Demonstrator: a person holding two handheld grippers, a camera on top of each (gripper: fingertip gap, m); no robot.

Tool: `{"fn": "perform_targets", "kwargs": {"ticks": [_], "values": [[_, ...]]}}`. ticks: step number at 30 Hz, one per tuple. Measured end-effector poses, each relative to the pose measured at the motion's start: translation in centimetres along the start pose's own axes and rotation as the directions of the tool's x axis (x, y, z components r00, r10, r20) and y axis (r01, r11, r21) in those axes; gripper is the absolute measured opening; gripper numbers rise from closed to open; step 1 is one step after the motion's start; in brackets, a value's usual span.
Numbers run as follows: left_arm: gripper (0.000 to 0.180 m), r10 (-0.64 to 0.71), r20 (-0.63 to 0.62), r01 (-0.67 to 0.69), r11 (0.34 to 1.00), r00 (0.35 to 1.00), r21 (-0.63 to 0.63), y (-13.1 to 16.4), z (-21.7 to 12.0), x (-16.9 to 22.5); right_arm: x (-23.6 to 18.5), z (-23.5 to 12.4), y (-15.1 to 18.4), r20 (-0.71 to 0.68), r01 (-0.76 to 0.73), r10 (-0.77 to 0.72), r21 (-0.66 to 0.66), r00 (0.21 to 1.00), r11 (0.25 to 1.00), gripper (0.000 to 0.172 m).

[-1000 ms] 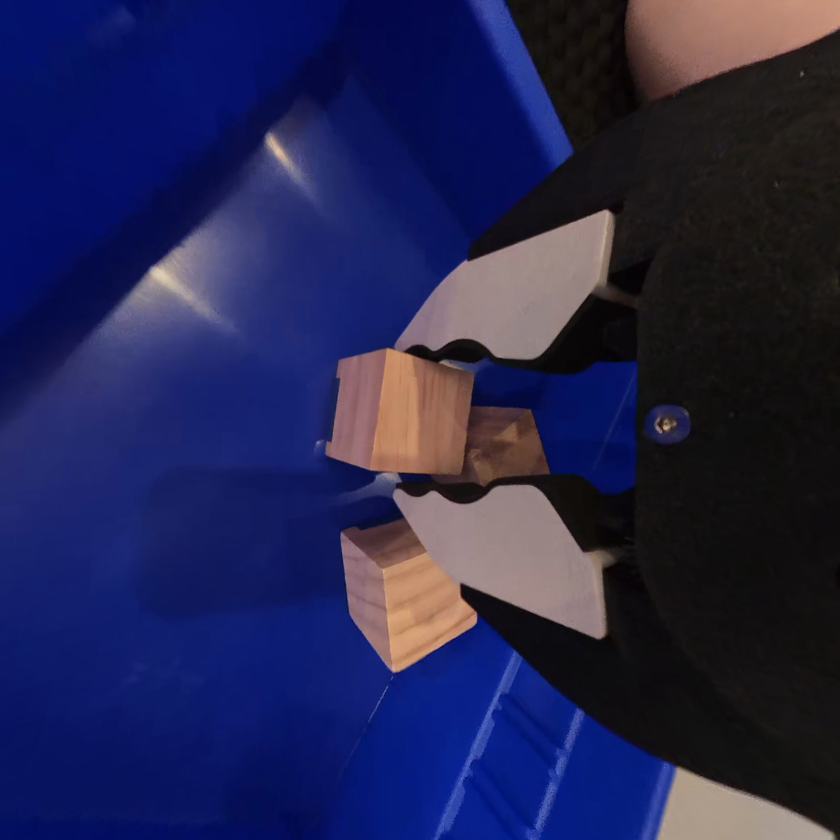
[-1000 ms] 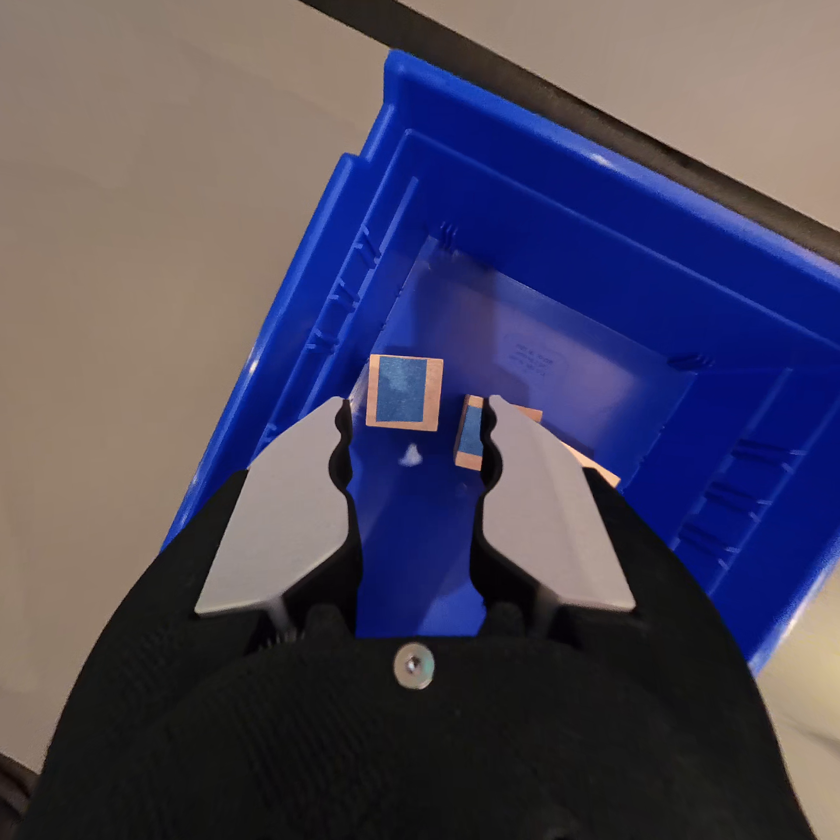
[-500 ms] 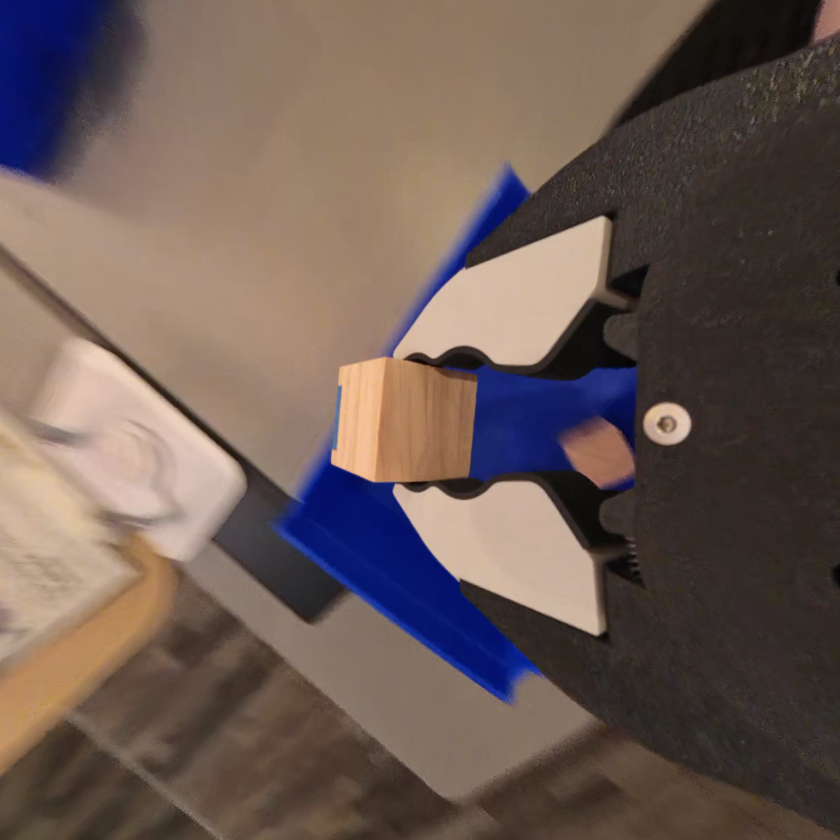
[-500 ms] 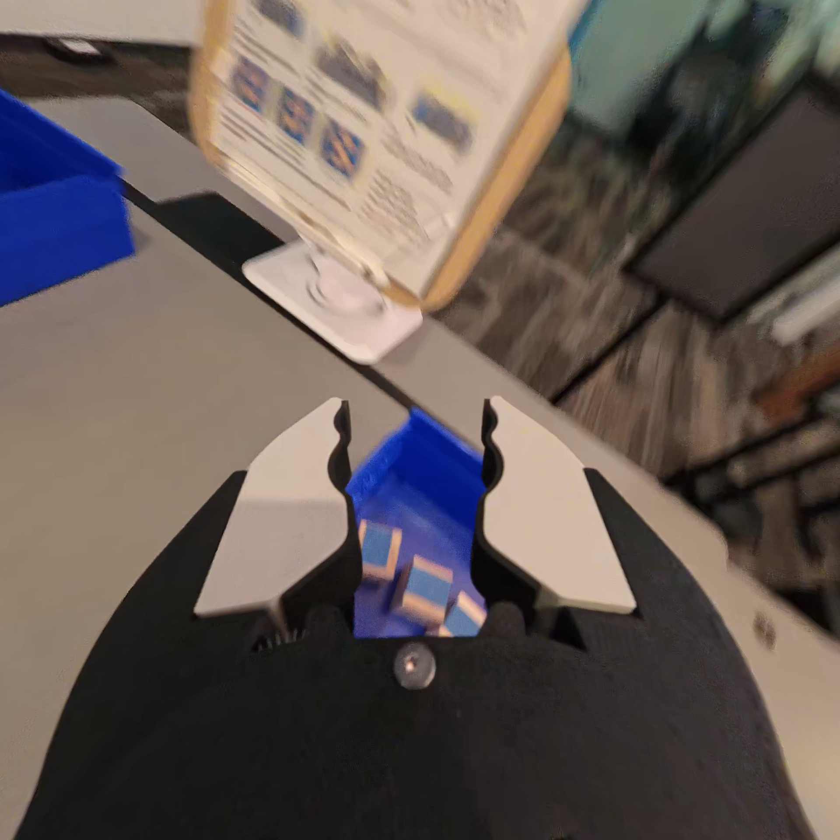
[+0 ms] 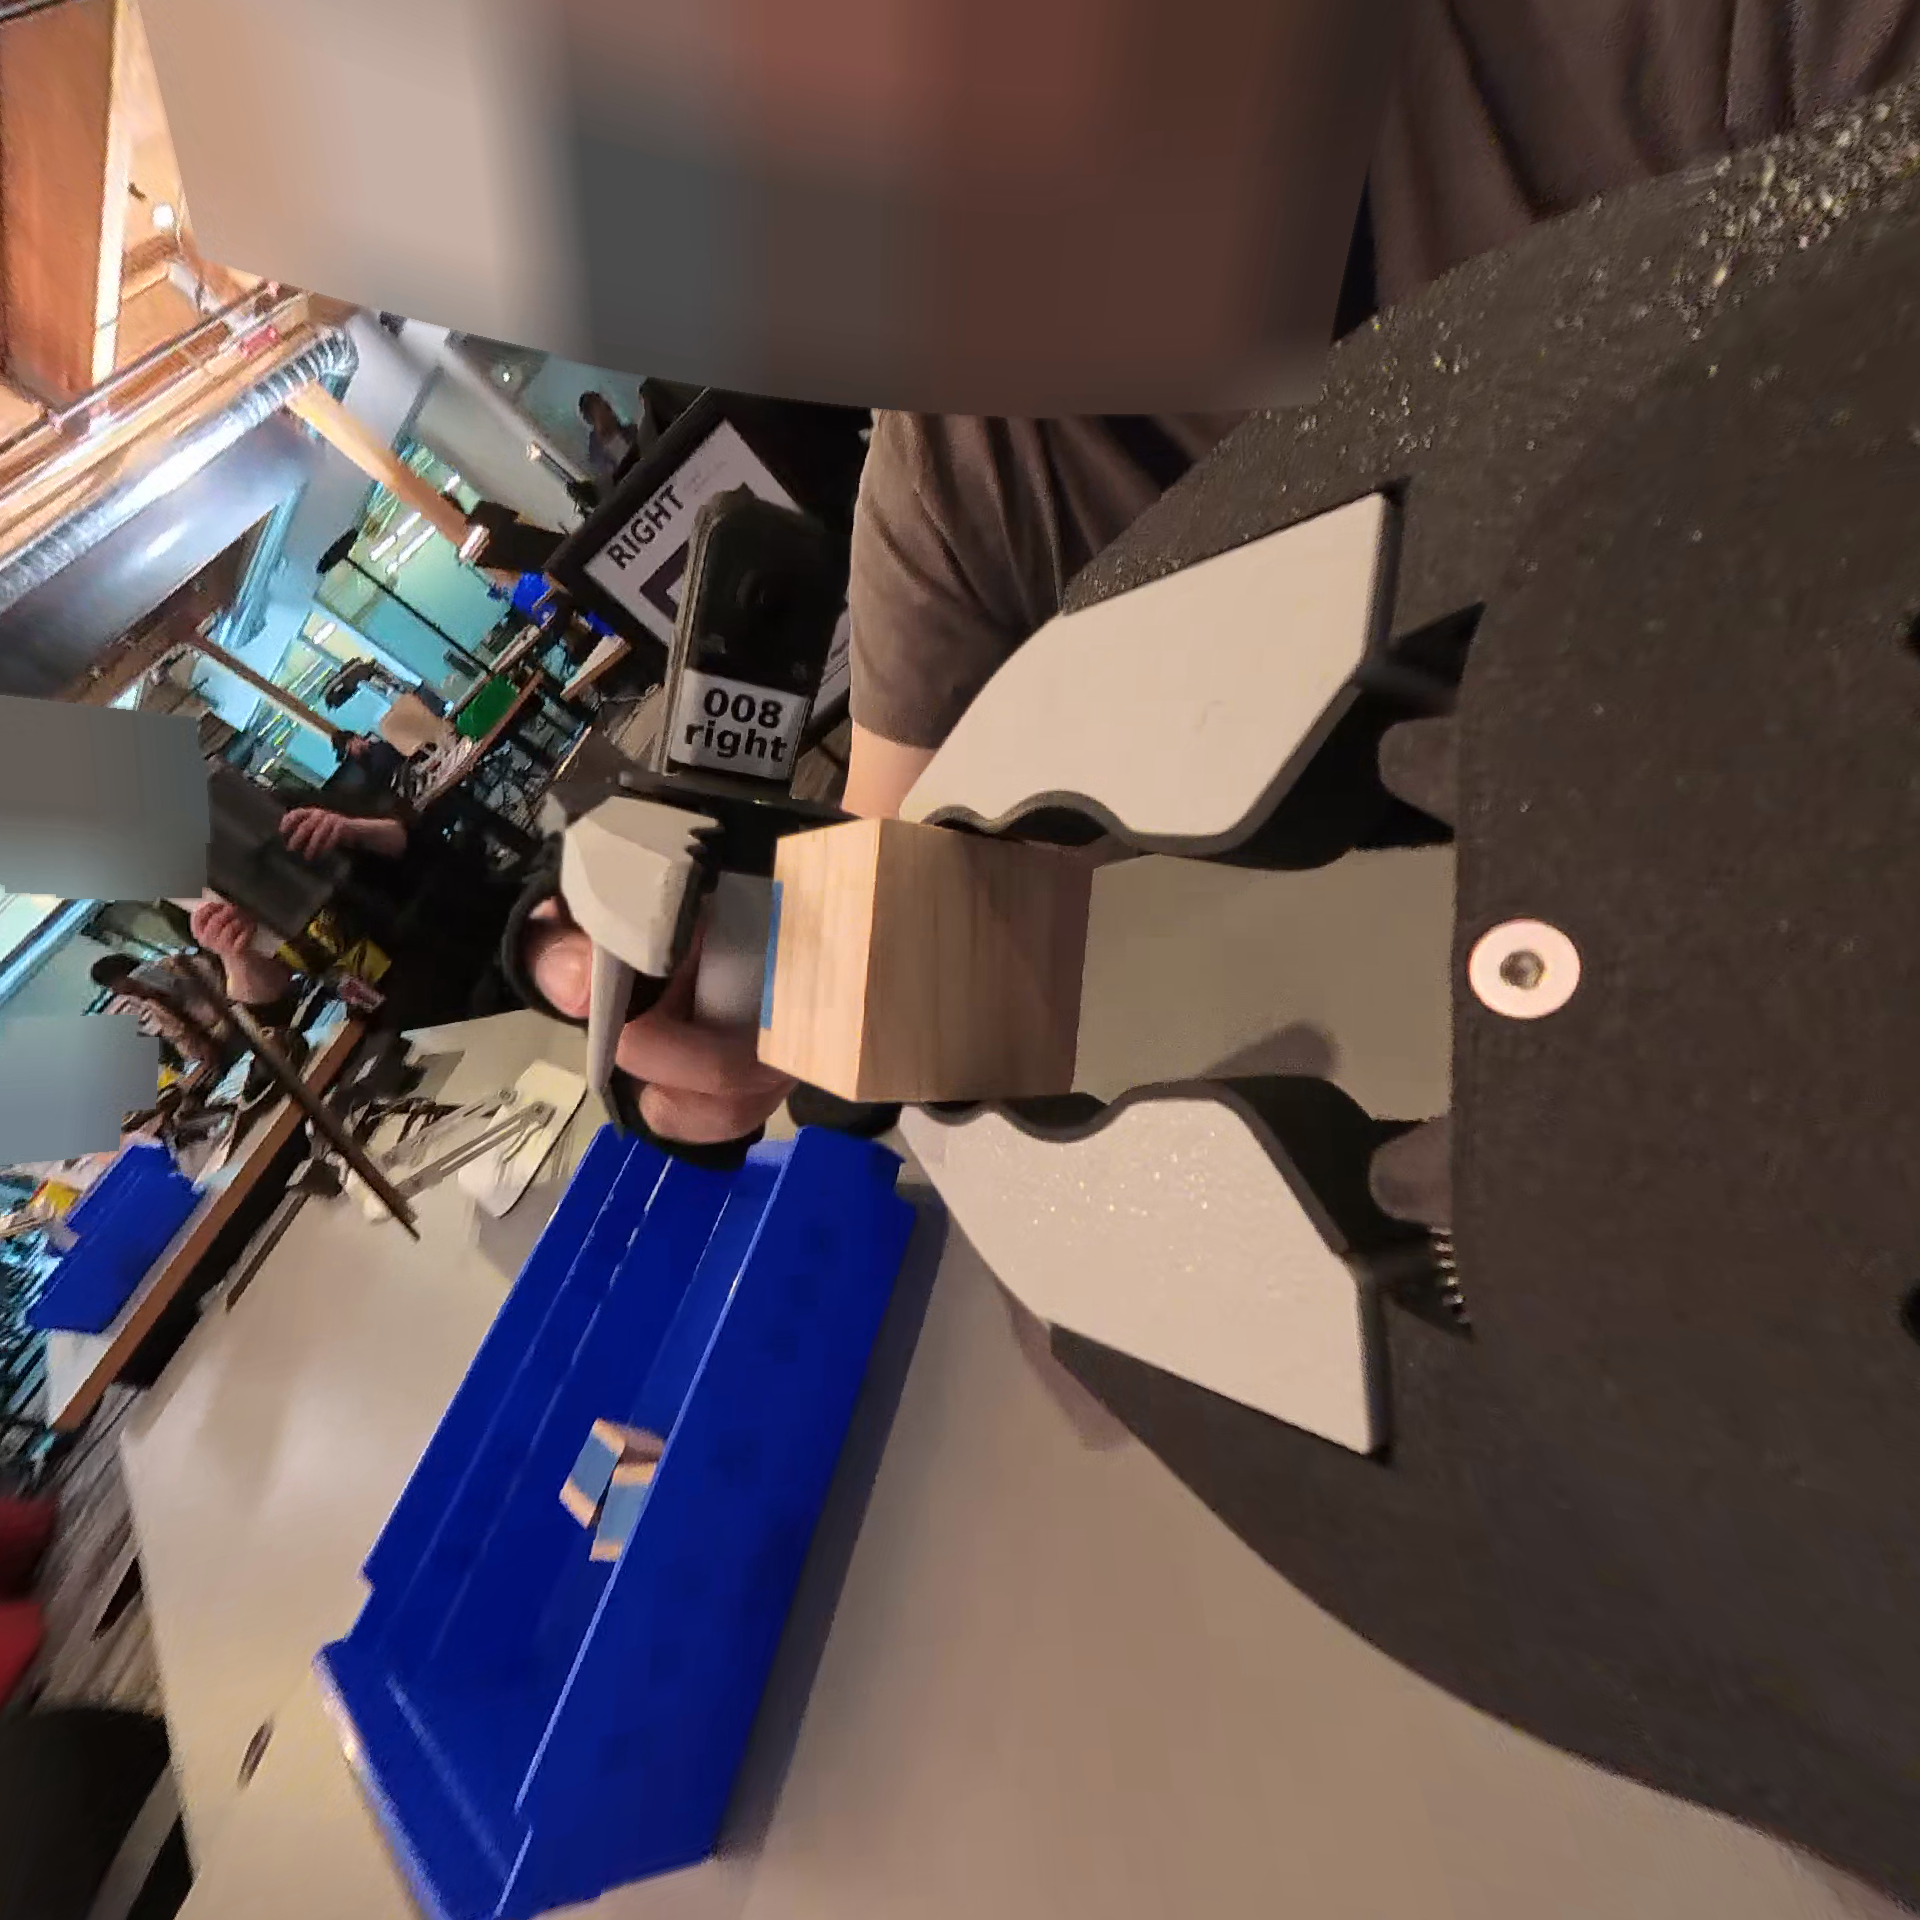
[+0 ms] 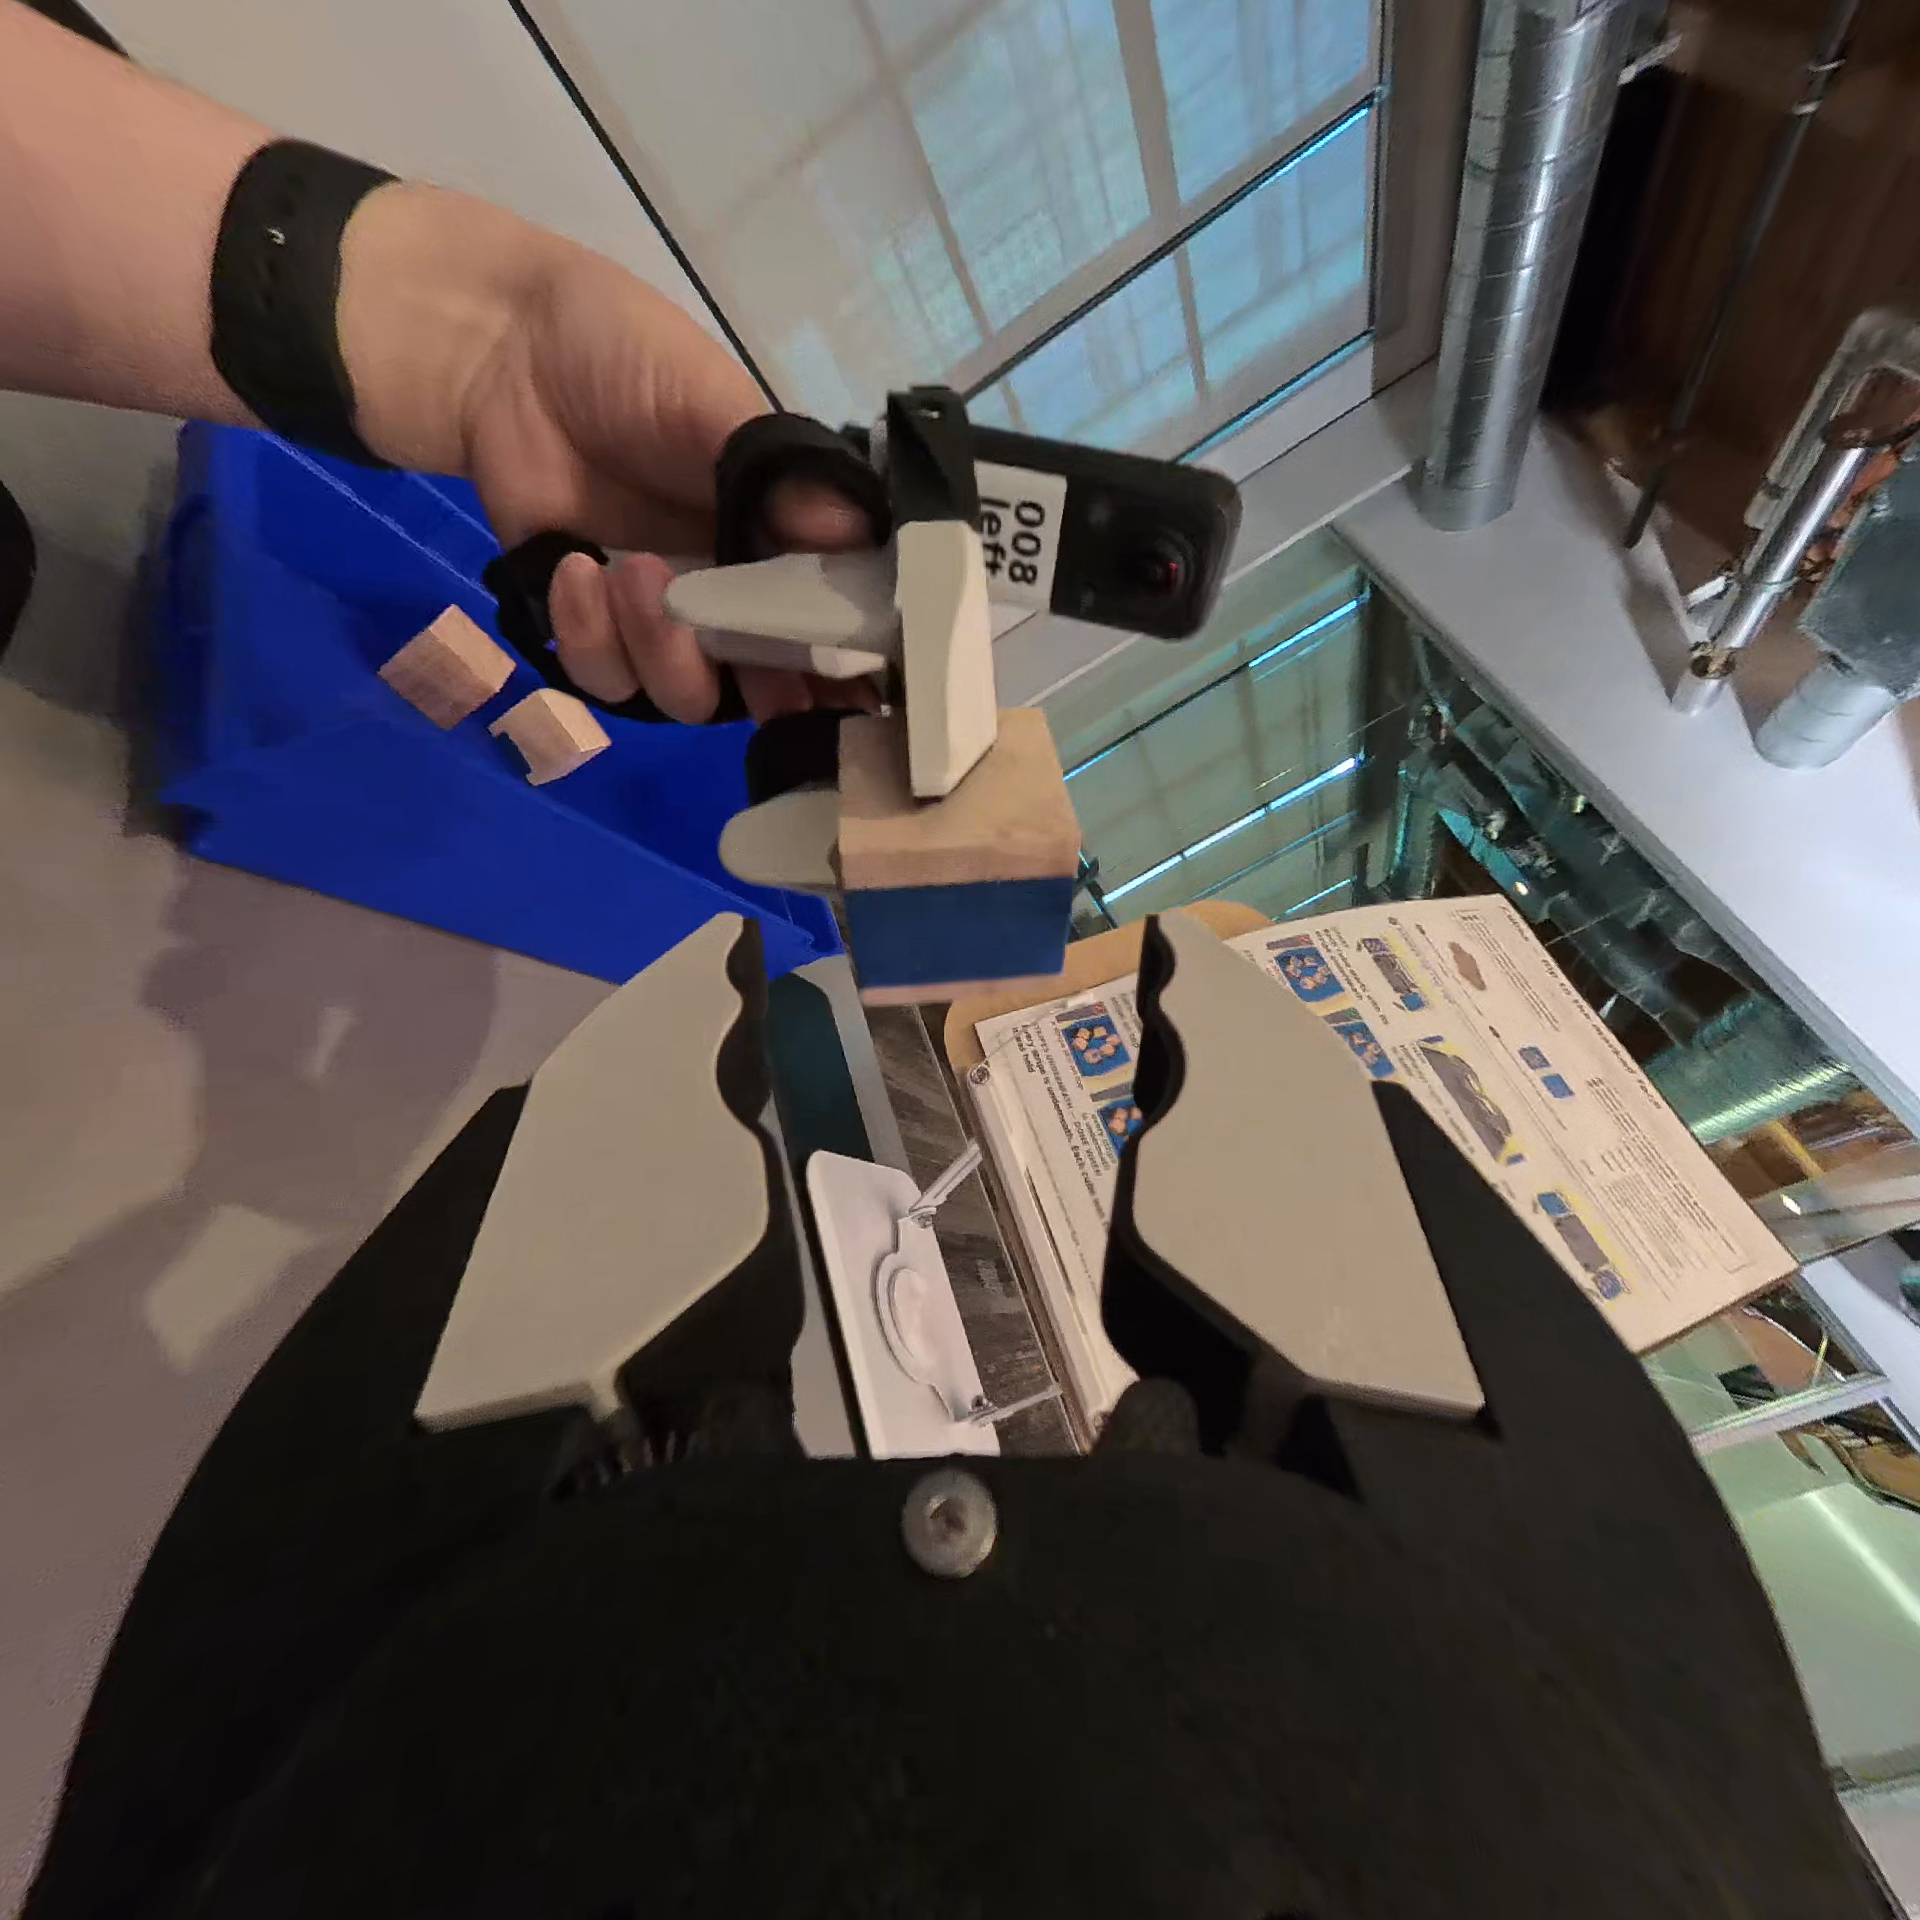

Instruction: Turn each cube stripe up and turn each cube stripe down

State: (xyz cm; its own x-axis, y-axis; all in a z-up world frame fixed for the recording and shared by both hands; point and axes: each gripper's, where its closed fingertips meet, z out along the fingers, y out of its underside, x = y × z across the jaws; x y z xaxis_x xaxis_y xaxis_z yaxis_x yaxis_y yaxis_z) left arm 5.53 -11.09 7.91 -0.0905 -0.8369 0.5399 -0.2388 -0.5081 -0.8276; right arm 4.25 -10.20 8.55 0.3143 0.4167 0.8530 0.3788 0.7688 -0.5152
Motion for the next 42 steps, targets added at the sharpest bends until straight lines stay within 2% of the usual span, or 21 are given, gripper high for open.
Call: {"fn": "perform_targets", "kwargs": {"ticks": [5,9,11,12,13,14,15,17,19,20,21,23,26,27,29,31,33,34,35,37,42], "values": [[0.045,-0.003,-0.032,0.003,1.0,0.999,0.006,0.2,1.1,0.1,-0.2,-0.4,-0.4,0.045,-0.024,0.023,0.017,0.999,1.0,0.044],[0.048,-0.021,-0.048,0.021,1.0,0.999,-0.006,0.2,0.7,0.5,0.4,-0.9,-0.2,0.098,-0.053,0.055,-0.032,0.994,0.998,0.044],[0.049,-0.006,-0.002,0.006,1.0,1.0,-0.014,0.0,-0.6,0.3,2.4,-2.3,1.0,0.122,-0.097,0.113,-0.13,0.986,0.987,0.044],[0.05,0.019,0.051,-0.019,1.0,0.999,-0.008,-0.2,-1.5,-0.1,3.7,-3.4,2.6,0.127,-0.145,0.179,-0.238,0.976,0.96,0.044],[0.051,0.051,0.135,-0.05,0.999,0.99,-0.008,-0.4,-2.6,-0.8,4.7,-5.2,4.9,0.137,-0.216,0.285,-0.375,0.949,0.902,0.044],[0.051,0.092,0.225,-0.092,0.996,0.97,-0.01,-0.7,-3.8,-1.5,4.9,-7.8,7.7,0.138,-0.295,0.426,-0.534,0.894,0.792,0.044],[0.052,0.136,0.308,-0.139,0.99,0.942,-0.012,-1.2,-5.1,-2.0,4.9,-10.8,10.8,0.089,-0.352,0.545,-0.676,0.833,0.647,0.044],[0.055,0.212,0.449,-0.23,0.973,0.868,-0.015,-2.0,-7.7,-2.4,4.5,-17.4,17.4,-0.095,-0.379,0.638,-0.866,0.764,0.326,0.044],[0.054,0.261,0.567,-0.298,0.954,0.782,-0.027,-2.6,-10.1,-2.7,2.7,-23.3,22.7,-0.257,-0.343,0.67,-0.939,0.697,-0.003,0.044],[0.054,0.277,0.613,-0.318,0.947,0.74,-0.043,-2.5,-11.3,-2.9,1.4,-25.3,24.4,-0.316,-0.316,0.694,-0.939,0.647,-0.133,0.044],[0.052,0.287,0.648,-0.326,0.943,0.705,-0.063,-2.3,-12.3,-3.1,0.0,-26.5,25.6,-0.352,-0.284,0.72,-0.933,0.598,-0.22,0.044],[0.05,0.292,0.708,-0.293,0.948,0.643,-0.125,-1.4,-14.3,-3.8,-2.1,-27.6,27.4,-0.381,-0.217,0.751,-0.925,0.54,-0.313,0.044],[0.049,0.281,0.744,-0.147,0.959,0.606,-0.242,1.9,-16.9,-5.0,-3.9,-28.5,29.3,-0.385,-0.12,0.746,-0.915,0.544,-0.385,0.045],[0.049,0.287,0.79,-0.094,0.955,0.542,-0.282,2.8,-18.5,-5.9,-4.3,-28.9,29.8,-0.391,-0.09,0.738,-0.906,0.55,-0.413,0.045],[0.049,0.309,0.885,0.016,0.942,0.349,-0.335,4.1,-22.8,-8.0,-5.1,-29.7,30.4,-0.404,-0.044,0.731,-0.888,0.55,-0.458,0.045],[0.044,0.317,0.914,0.137,0.923,0.253,-0.359,5.9,-25.7,-9.5,-5.3,-30.0,30.8,-0.42,-0.036,0.724,-0.876,0.547,-0.481,0.045],[0.041,0.314,0.919,0.236,0.899,0.238,-0.368,7.8,-27.2,-10.9,-5.0,-29.7,31.0,-0.425,-0.065,0.717,-0.88,0.553,-0.471,0.046],[0.036,0.296,0.91,0.278,0.884,0.289,-0.376,9.1,-27.0,-11.5,-4.9,-29.4,30.9,-0.424,-0.081,0.721,-0.885,0.548,-0.459,0.046],[0.04,0.293,0.896,0.308,0.864,0.335,-0.398,10.3,-27.0,-12.2,-4.6,-29.1,30.8,-0.425,-0.106,0.726,-0.891,0.541,-0.442,0.047],[0.055,0.344,0.894,0.357,0.828,0.286,-0.433,11.5,-28.7,-14.2,-3.6,-28.3,30.6,-0.432,-0.172,0.722,-0.897,0.54,-0.407,0.056],[0.062,0.38,0.893,0.554,0.702,0.241,-0.448,15.4,-31.4,-16.7,-1.5,-27.2,29.8,-0.41,-0.257,0.702,-0.912,0.583,-0.319,0.06]]}}
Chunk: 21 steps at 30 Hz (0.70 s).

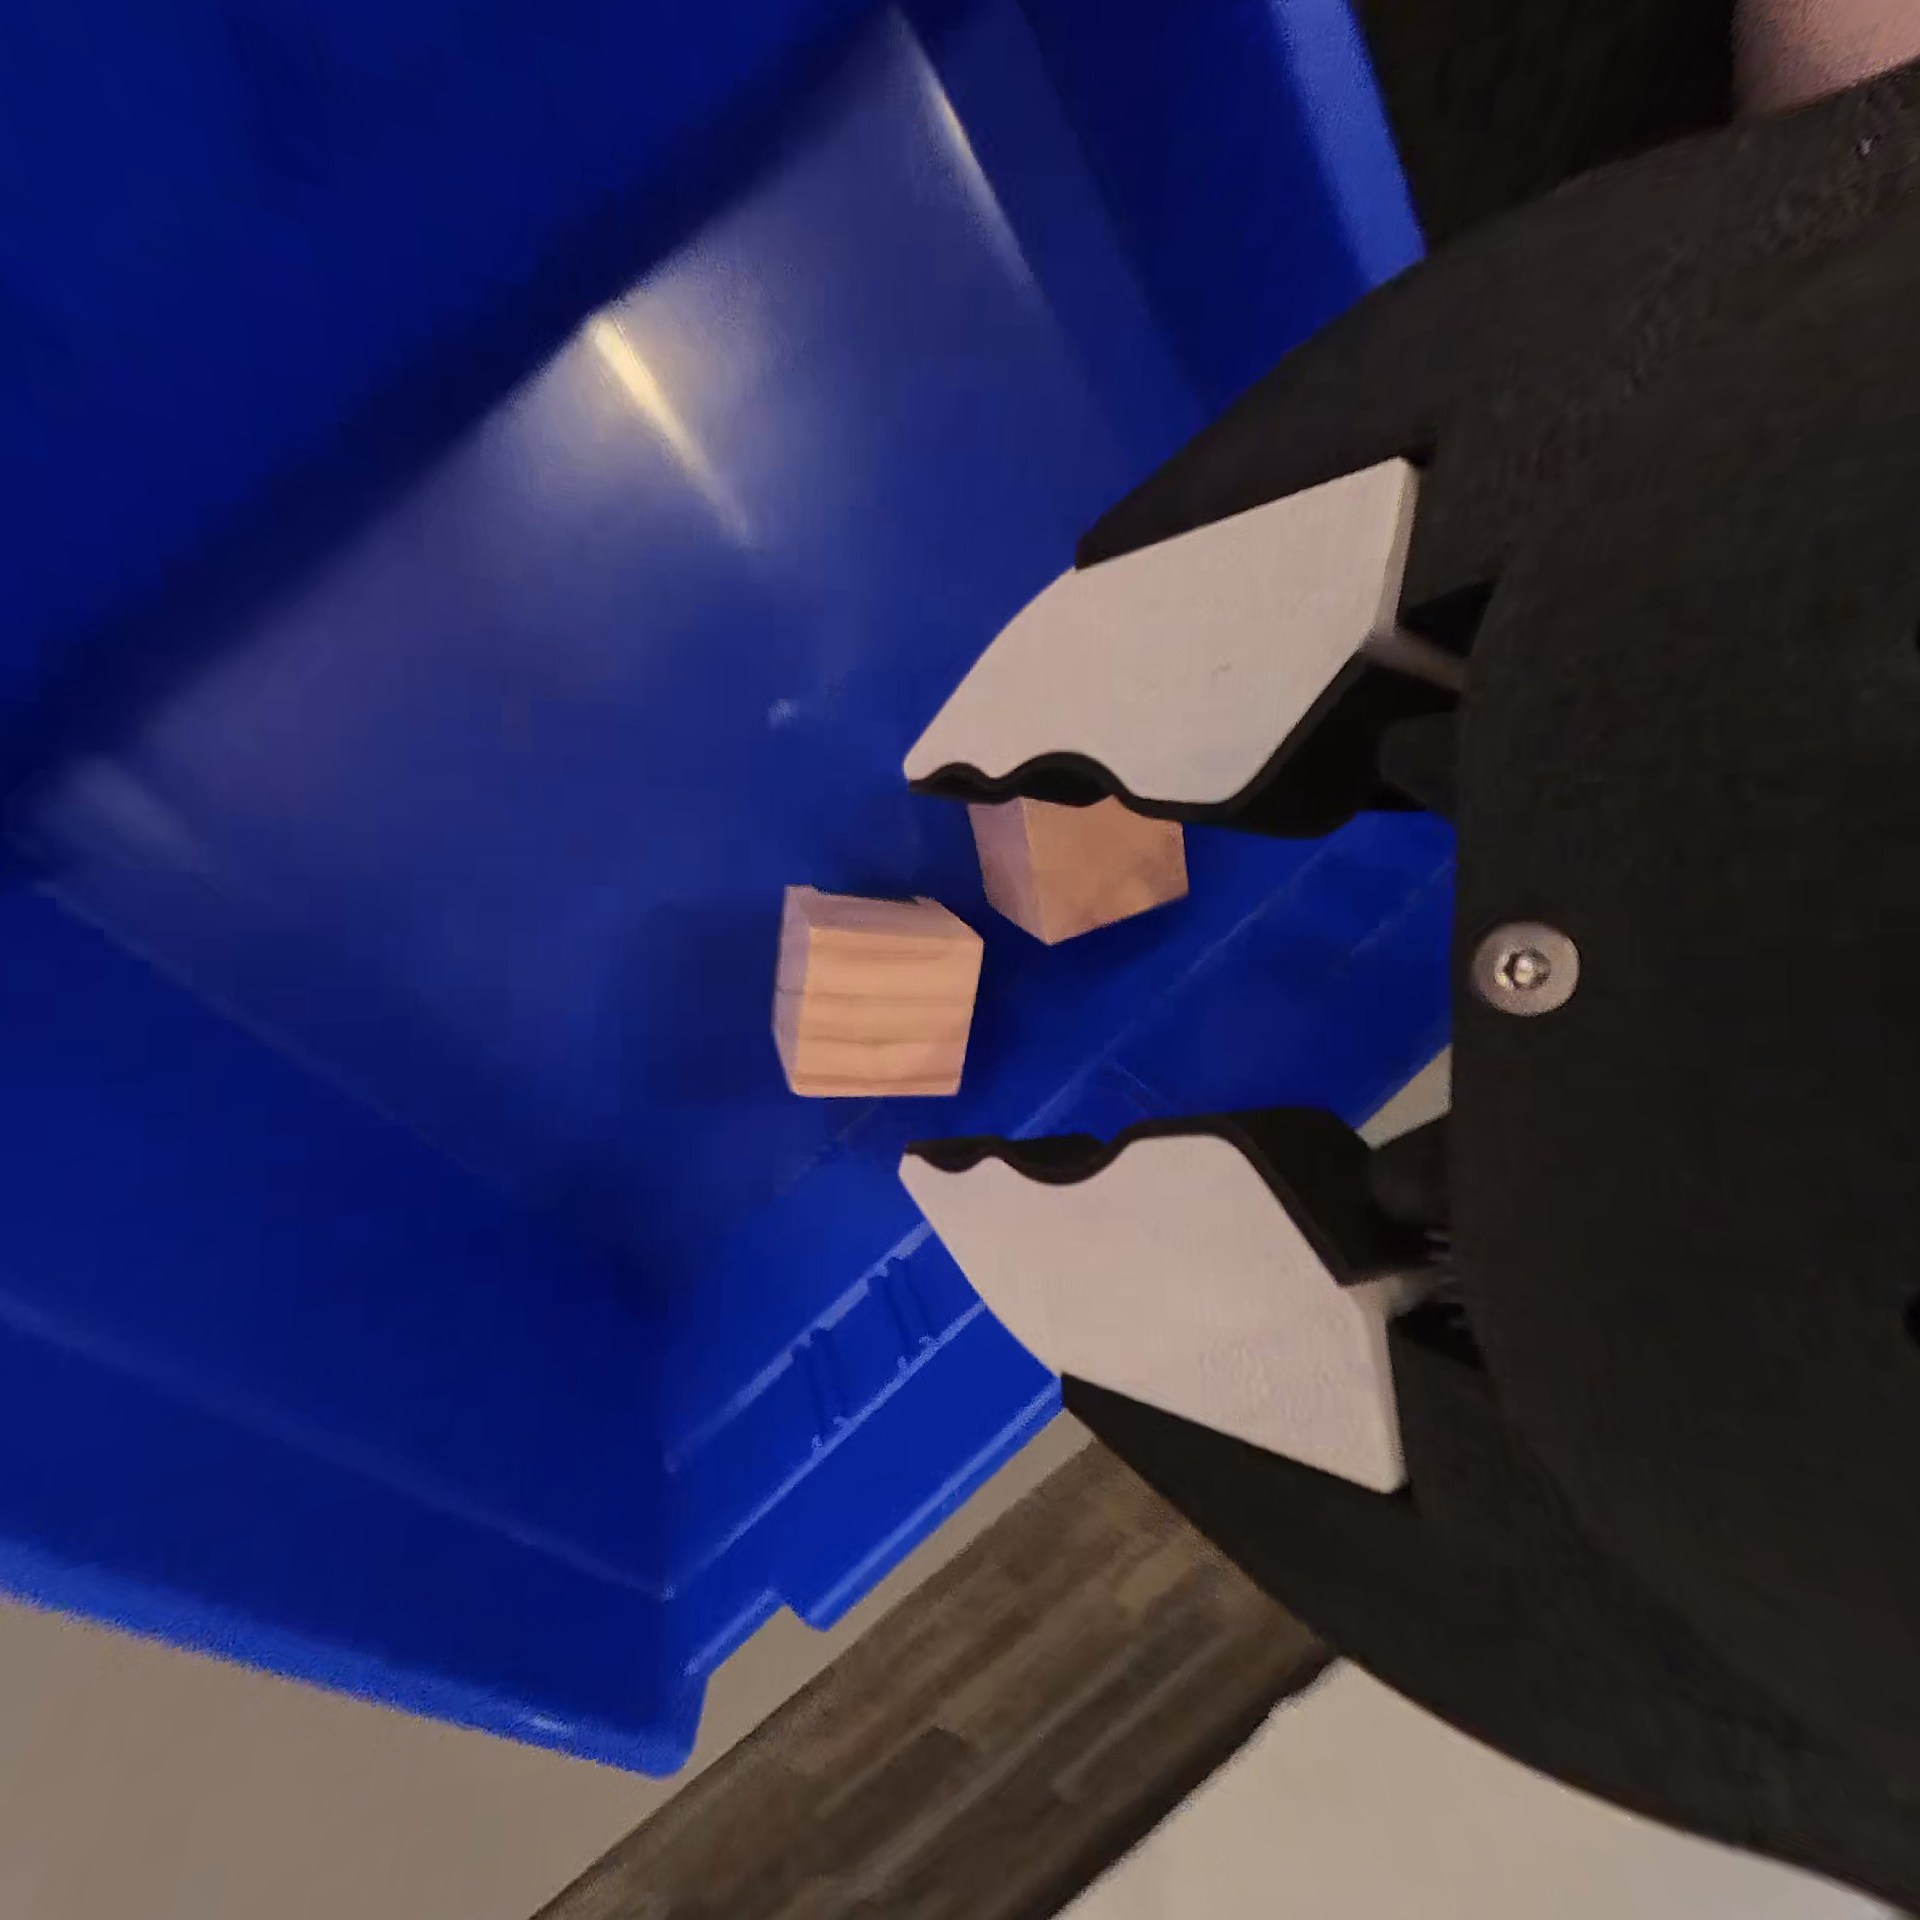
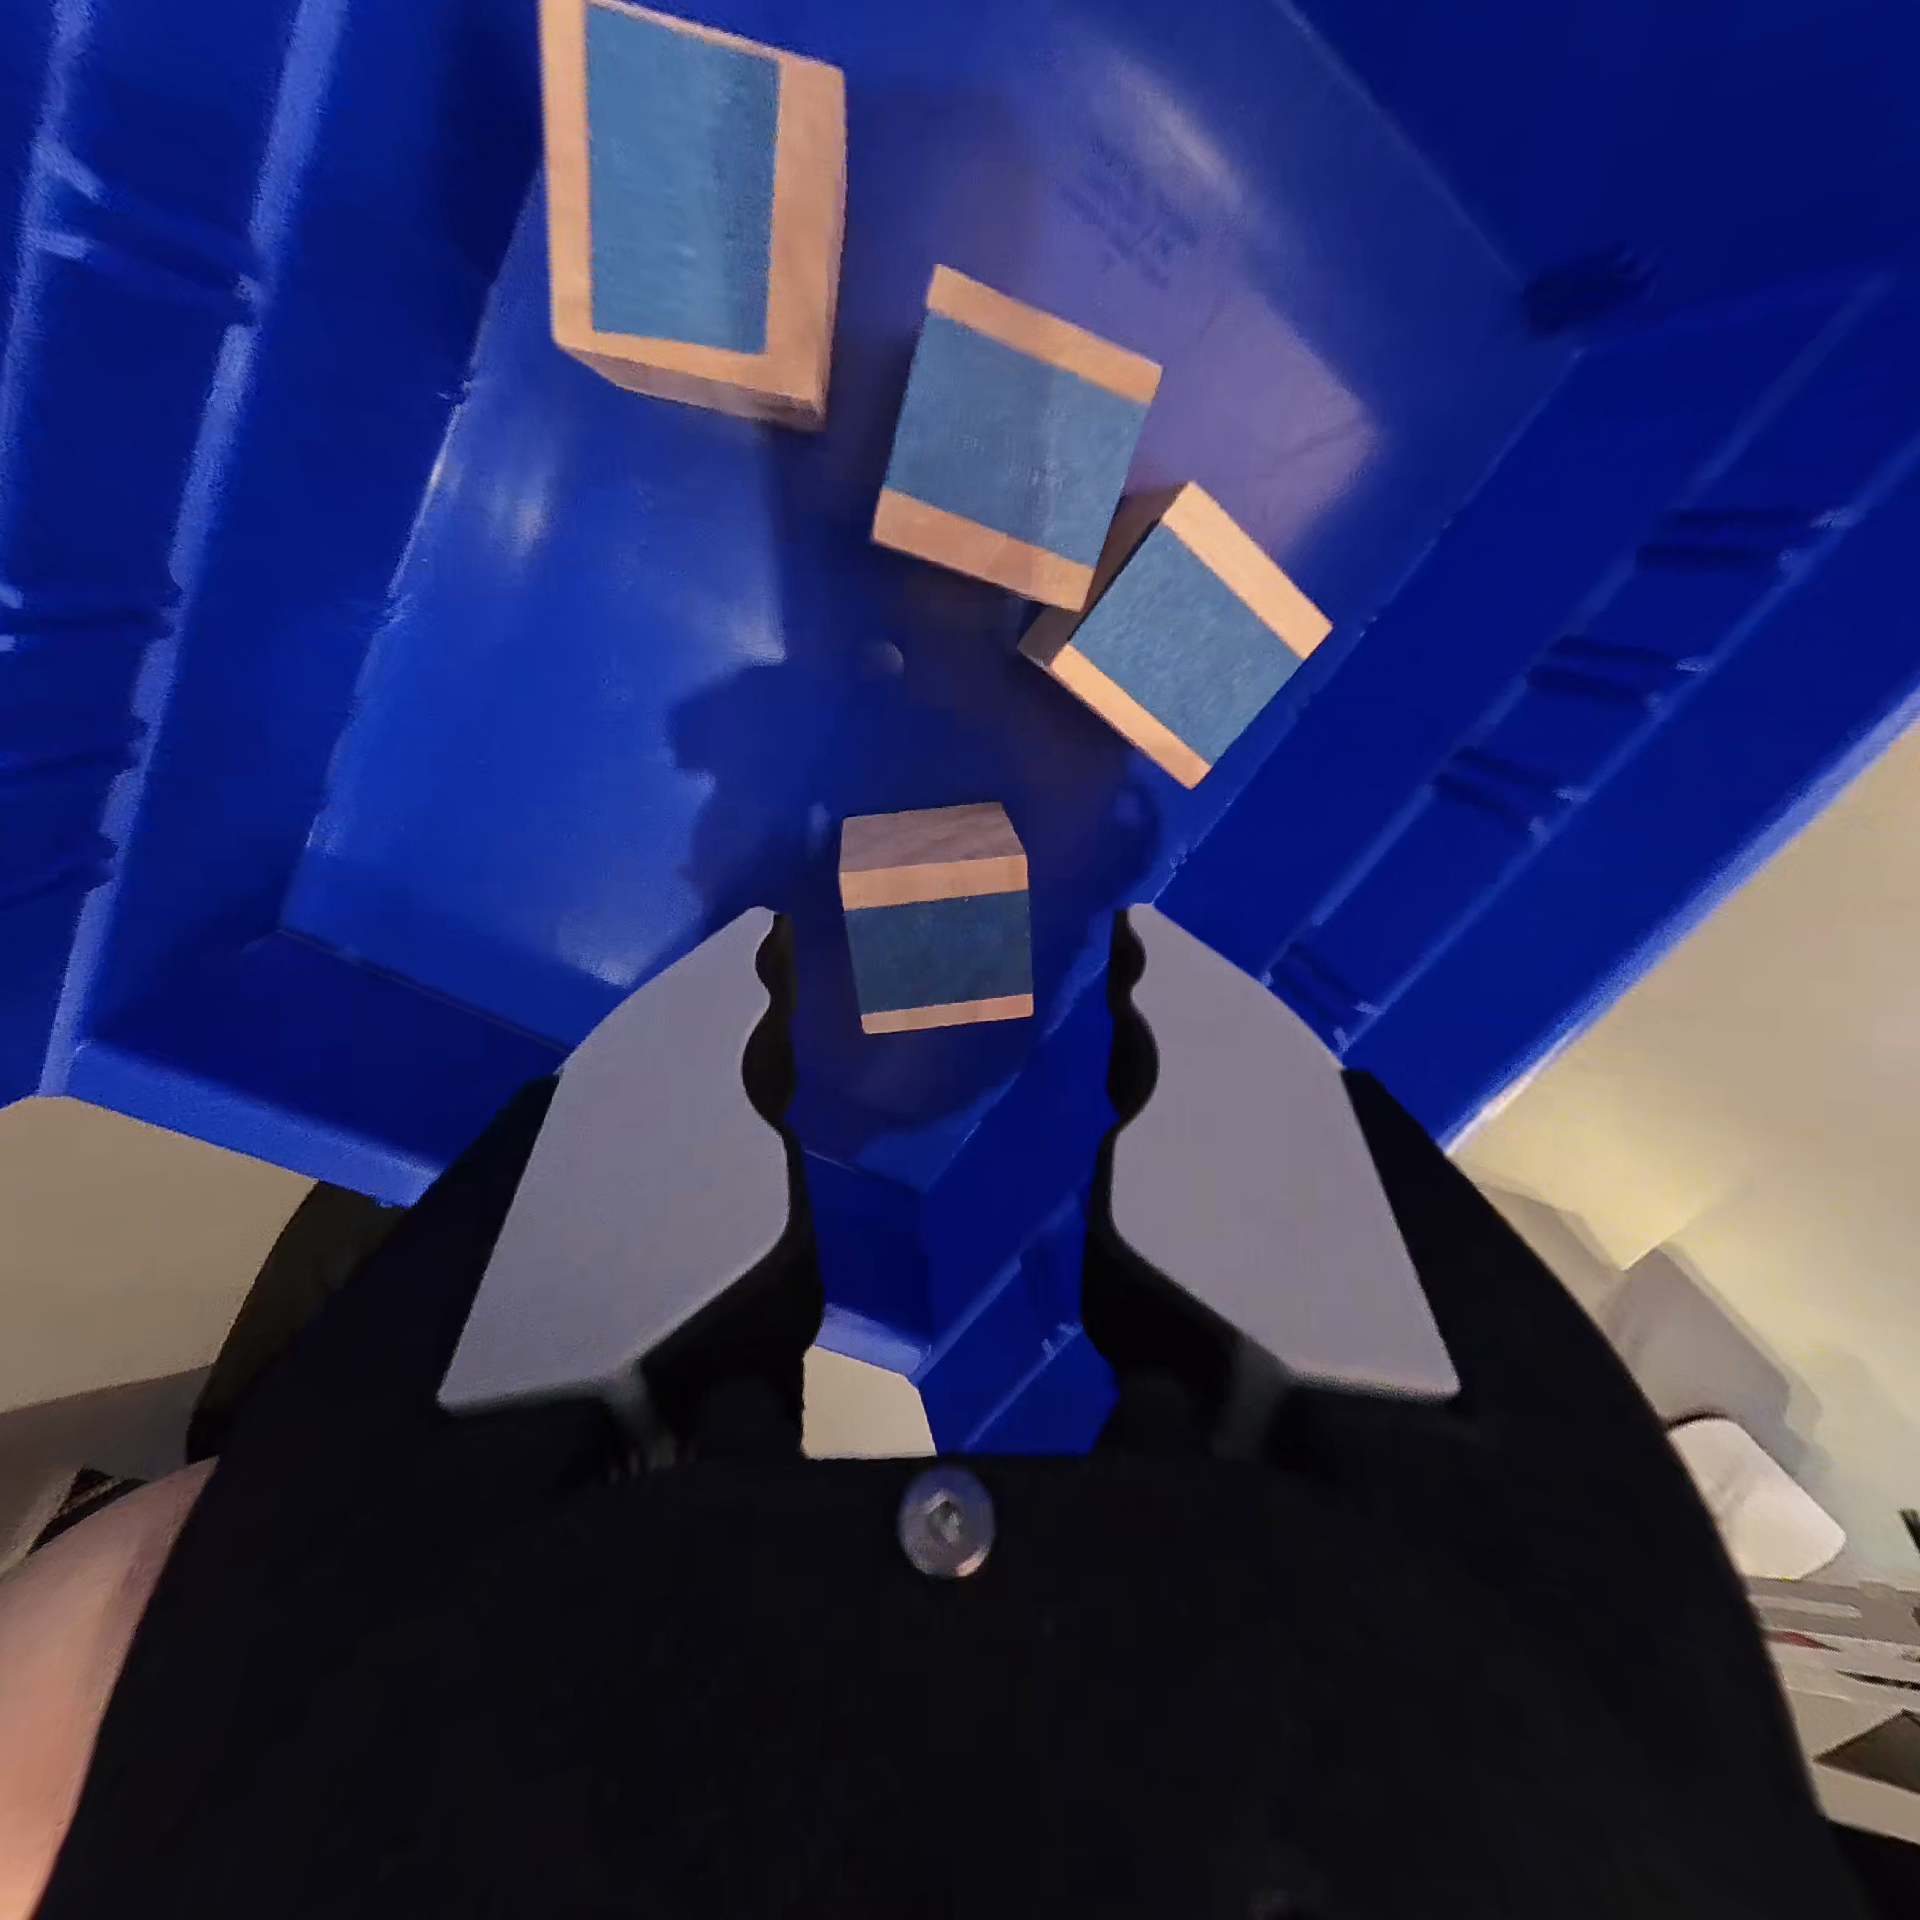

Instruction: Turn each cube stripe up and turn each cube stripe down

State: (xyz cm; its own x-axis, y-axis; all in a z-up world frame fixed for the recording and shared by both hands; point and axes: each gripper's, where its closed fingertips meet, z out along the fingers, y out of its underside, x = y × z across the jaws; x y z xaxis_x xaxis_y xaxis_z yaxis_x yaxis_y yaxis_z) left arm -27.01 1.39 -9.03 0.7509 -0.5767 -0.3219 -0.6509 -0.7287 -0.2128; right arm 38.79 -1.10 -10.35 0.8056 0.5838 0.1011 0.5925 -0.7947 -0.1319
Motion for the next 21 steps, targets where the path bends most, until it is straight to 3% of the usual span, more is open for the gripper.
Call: {"fn": "perform_targets", "kwargs": {"ticks": [15,18,21], "values": [[0.045,0.021,0.018,-0.019,0.993,1.0,-0.116,0.7,4.5,-0.8,-1.2,0.2,-0.3,0.019,0.059,-0.059,-0.028,0.998,0.998,0.06],[0.044,0.04,0.02,-0.038,0.99,0.999,-0.133,1.0,4.1,-0.7,-1.0,-0.2,-0.4,0.007,0.055,-0.055,-0.012,0.998,0.998,0.06],[0.044,0.007,0.053,-0.003,0.997,0.999,-0.074,0.4,2.2,-1.4,-0.3,-1.5,-0.9,-0.048,0.038,-0.037,0.038,0.998,0.999,0.058]]}}
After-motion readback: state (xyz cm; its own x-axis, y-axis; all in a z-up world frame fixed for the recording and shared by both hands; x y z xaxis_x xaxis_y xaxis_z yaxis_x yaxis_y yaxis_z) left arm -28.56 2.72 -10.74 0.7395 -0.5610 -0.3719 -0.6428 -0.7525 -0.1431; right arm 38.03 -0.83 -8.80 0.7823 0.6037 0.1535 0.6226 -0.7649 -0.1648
